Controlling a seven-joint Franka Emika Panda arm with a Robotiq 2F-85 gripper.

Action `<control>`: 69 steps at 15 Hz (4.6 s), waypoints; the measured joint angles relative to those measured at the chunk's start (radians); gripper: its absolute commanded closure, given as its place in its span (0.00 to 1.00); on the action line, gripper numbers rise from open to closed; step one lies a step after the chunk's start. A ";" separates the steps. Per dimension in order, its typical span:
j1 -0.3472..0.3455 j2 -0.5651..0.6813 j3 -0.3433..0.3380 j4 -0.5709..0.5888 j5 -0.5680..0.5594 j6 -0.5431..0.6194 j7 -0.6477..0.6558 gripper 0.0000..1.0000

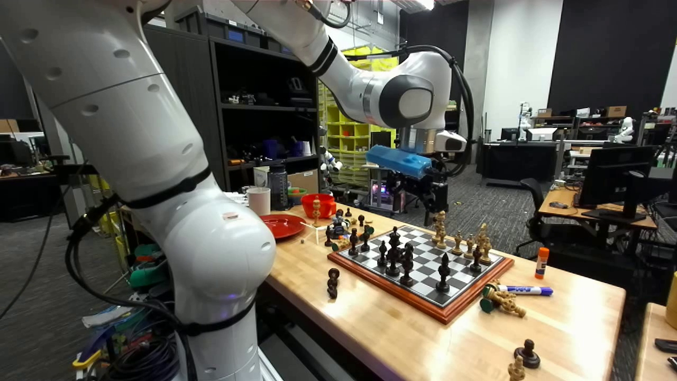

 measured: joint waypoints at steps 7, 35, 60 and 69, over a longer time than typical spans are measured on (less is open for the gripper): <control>-0.040 0.059 0.016 0.057 -0.029 0.060 0.050 0.00; -0.118 0.228 0.084 0.105 -0.220 0.061 0.298 0.00; 0.086 0.156 0.226 0.047 -0.224 -0.093 -0.117 0.00; 0.088 0.171 0.227 0.062 -0.256 -0.052 -0.153 0.00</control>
